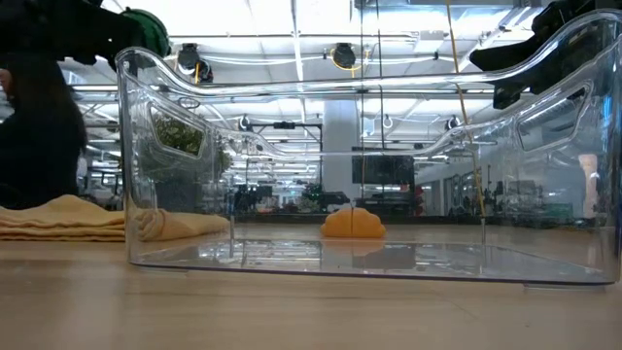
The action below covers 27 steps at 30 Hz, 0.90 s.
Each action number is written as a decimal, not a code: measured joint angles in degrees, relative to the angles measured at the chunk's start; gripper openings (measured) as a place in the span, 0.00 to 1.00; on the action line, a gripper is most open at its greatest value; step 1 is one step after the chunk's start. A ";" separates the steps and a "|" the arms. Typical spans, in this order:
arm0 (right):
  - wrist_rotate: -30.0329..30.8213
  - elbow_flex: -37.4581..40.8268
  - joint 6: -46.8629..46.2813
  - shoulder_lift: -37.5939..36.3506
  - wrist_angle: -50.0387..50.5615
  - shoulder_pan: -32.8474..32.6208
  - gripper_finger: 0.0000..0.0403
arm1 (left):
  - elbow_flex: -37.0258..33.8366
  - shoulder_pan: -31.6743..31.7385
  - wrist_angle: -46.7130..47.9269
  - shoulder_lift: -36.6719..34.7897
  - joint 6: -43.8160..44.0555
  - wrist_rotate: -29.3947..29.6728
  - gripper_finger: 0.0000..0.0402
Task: Pick and placing Produce into tupperware
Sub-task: Put the green watermelon into the transparent bin
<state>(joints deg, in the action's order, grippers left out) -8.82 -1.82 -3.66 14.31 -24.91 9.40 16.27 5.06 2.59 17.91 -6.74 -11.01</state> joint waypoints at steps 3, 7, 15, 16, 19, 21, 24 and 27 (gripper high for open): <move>0.00 -0.01 0.00 0.00 0.00 -0.01 0.00 | -0.19 0.02 0.22 0.00 -0.59 0.00 0.74; 0.00 0.01 -0.11 0.00 -0.02 0.01 0.00 | -2.64 0.00 -1.37 0.00 0.22 0.32 0.74; 0.02 0.01 -0.13 0.00 -0.07 -0.01 0.00 | -9.49 0.02 -14.68 0.02 4.27 -0.02 0.74; 0.02 -0.01 -0.13 0.00 -0.07 0.00 0.00 | -9.77 0.02 -15.11 0.02 4.39 -0.02 0.74; 0.01 0.01 -0.12 0.00 -0.09 -0.01 0.00 | -10.07 0.02 -15.38 0.05 5.07 -1.17 0.74; 0.02 0.00 -0.11 0.00 -0.09 0.00 0.00 | -10.33 0.00 -16.11 0.09 5.99 -2.62 0.74; 0.02 0.01 -0.11 0.00 -0.09 0.01 0.00 | -11.61 -0.04 -19.43 0.07 7.33 -4.15 0.74; 0.02 0.01 -0.13 0.00 -0.09 0.01 0.00 | -14.74 -0.04 -23.96 0.09 7.88 -2.87 0.74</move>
<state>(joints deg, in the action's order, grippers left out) -8.80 -1.81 -3.79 14.31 -24.99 9.41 1.53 5.02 -21.36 18.00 1.14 -13.87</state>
